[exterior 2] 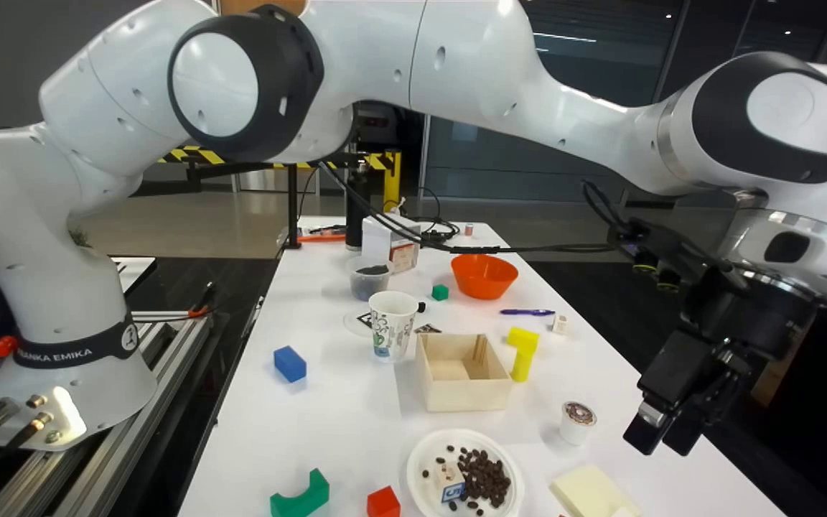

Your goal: Lift and drop the paper towels

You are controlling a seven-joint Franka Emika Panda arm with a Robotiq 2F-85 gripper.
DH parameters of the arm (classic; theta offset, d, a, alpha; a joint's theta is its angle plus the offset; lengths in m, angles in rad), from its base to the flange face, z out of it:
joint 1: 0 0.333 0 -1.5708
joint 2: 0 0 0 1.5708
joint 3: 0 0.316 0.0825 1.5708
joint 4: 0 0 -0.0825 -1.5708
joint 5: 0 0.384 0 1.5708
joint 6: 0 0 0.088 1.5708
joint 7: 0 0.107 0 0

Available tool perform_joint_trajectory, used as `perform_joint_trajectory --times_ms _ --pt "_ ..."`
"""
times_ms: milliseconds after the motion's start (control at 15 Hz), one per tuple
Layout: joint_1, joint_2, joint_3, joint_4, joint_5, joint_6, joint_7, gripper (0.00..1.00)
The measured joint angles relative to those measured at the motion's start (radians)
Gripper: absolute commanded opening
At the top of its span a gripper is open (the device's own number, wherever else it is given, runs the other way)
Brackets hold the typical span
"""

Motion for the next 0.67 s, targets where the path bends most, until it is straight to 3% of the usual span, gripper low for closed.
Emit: perform_joint_trajectory --times_ms 133,533,667 --pt "-0.004 0.001 0.013 -0.01 0.004 0.053 0.0 1.0" --pt "-0.057 0.012 0.07 -0.141 0.014 0.478 0.0 1.0" --pt "-0.087 0.011 0.1 -0.194 0.04 0.513 -0.022 1.0"
